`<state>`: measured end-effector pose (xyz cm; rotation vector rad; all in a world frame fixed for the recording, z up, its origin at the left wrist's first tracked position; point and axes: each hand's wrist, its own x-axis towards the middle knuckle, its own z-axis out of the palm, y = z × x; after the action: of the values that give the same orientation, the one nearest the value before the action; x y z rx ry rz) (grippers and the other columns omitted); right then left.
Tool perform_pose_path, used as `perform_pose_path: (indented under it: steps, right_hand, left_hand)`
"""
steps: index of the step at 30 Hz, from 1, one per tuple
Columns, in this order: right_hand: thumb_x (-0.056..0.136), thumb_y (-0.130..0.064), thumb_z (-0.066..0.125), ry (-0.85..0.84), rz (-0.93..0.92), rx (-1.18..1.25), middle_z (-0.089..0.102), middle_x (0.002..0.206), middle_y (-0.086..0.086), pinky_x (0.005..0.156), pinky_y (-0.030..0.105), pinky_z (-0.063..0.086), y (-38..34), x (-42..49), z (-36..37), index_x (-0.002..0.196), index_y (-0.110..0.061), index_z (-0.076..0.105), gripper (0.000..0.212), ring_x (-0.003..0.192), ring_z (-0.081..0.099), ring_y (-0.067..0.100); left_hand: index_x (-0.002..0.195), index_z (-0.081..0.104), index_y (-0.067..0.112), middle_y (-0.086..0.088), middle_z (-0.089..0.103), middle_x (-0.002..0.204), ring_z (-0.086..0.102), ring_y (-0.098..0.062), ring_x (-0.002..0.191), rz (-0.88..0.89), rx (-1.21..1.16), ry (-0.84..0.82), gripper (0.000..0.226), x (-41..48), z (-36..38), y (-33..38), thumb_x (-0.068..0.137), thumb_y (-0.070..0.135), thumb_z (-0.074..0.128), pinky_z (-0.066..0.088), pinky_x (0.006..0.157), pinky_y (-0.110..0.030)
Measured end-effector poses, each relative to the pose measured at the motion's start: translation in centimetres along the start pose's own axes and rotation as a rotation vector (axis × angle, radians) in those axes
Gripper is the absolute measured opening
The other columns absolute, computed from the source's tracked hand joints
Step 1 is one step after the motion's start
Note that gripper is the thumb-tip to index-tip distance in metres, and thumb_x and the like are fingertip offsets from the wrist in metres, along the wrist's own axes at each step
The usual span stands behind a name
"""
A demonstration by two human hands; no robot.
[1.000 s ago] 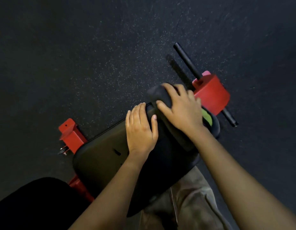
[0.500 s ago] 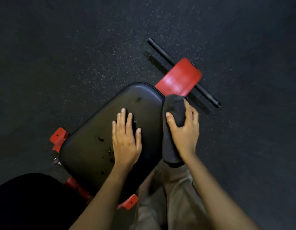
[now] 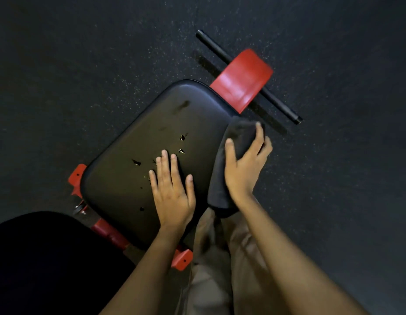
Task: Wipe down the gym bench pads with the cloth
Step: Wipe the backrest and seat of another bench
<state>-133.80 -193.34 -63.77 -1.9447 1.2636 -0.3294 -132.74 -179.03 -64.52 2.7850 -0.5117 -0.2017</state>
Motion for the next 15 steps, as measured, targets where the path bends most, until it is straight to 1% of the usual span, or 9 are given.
perform_pose_path:
  steps: [2,4,5,7,9,12,14,15]
  right_hand:
    - [0.089,-0.042,0.054,0.005,-0.004,-0.019,0.032,0.147,0.017,0.103,0.042,0.034,-0.3,0.5,0.0,0.147,-0.014,0.034,0.068,0.129,0.038,0.034]
    - [0.089,-0.043,0.053,0.013,-0.089,-0.081,0.033,0.147,0.020,0.106,0.040,0.030,0.3,-1.7,-0.2,0.146,-0.012,0.035,0.068,0.131,0.035,0.034]
    - [0.089,-0.043,0.052,-0.011,-0.138,-0.133,0.033,0.147,0.022,0.107,0.040,0.029,0.9,-3.5,-0.3,0.146,-0.013,0.034,0.067,0.131,0.034,0.034]
    - [0.089,-0.044,0.050,-0.094,-0.221,-0.293,0.032,0.146,0.024,0.104,0.045,0.033,2.1,-6.9,-0.7,0.146,-0.018,0.028,0.066,0.130,0.034,0.036]
    - [0.089,-0.047,0.046,-0.149,-0.299,-0.450,0.028,0.146,0.023,0.097,0.054,0.041,2.6,-7.9,-1.3,0.146,-0.022,0.023,0.066,0.125,0.037,0.041]
    - [0.090,-0.048,0.040,-0.130,-0.379,-0.619,0.024,0.143,0.020,0.090,0.060,0.043,1.1,-4.7,-0.4,0.144,-0.023,0.026,0.062,0.118,0.034,0.043]
    - [0.089,-0.048,0.040,-0.095,-0.408,-0.700,0.031,0.143,0.021,0.089,0.062,0.041,-1.3,-1.5,0.7,0.143,-0.023,0.031,0.059,0.117,0.038,0.047]
    - [0.089,-0.047,0.042,-0.099,-0.432,-0.727,0.036,0.144,0.022,0.090,0.064,0.039,-2.9,0.0,1.5,0.143,-0.023,0.033,0.060,0.118,0.041,0.050]
  left_hand:
    - [0.142,0.034,0.000,-0.019,0.027,0.152,0.019,-0.029,0.142,-0.012,-0.004,-0.005,0.055,0.0,0.0,0.1,0.096,0.032,0.036,0.010,0.115,-0.042]
    - [0.142,0.035,0.000,-0.019,0.027,0.152,0.020,-0.029,0.141,-0.015,-0.013,-0.004,0.056,0.1,-0.1,0.0,0.096,0.032,0.037,0.009,0.115,-0.042]
    - [0.141,0.035,0.000,-0.019,0.028,0.151,0.020,-0.029,0.141,-0.015,-0.016,0.000,0.056,0.1,-0.2,0.0,0.095,0.032,0.037,0.010,0.114,-0.042]
    - [0.141,0.034,0.001,-0.020,0.028,0.151,0.021,-0.029,0.141,-0.017,-0.020,0.002,0.055,0.1,-0.3,0.0,0.096,0.032,0.037,0.011,0.114,-0.043]
    - [0.142,0.034,0.001,-0.019,0.028,0.151,0.021,-0.029,0.141,-0.010,-0.033,-0.003,0.055,0.1,-0.3,0.0,0.096,0.032,0.037,0.010,0.114,-0.042]
    - [0.141,0.036,0.002,-0.018,0.029,0.151,0.020,-0.027,0.141,-0.025,-0.063,0.002,0.055,0.1,-0.3,-0.2,0.096,0.032,0.038,0.009,0.115,-0.039]
    - [0.140,0.038,0.002,-0.018,0.030,0.151,0.021,-0.026,0.141,-0.023,-0.093,0.015,0.053,0.1,-0.4,-0.2,0.096,0.032,0.038,0.008,0.116,-0.037]
    - [0.140,0.039,0.002,-0.018,0.031,0.150,0.022,-0.026,0.141,-0.025,-0.105,0.028,0.052,0.1,-0.5,-0.2,0.096,0.031,0.038,0.009,0.116,-0.036]
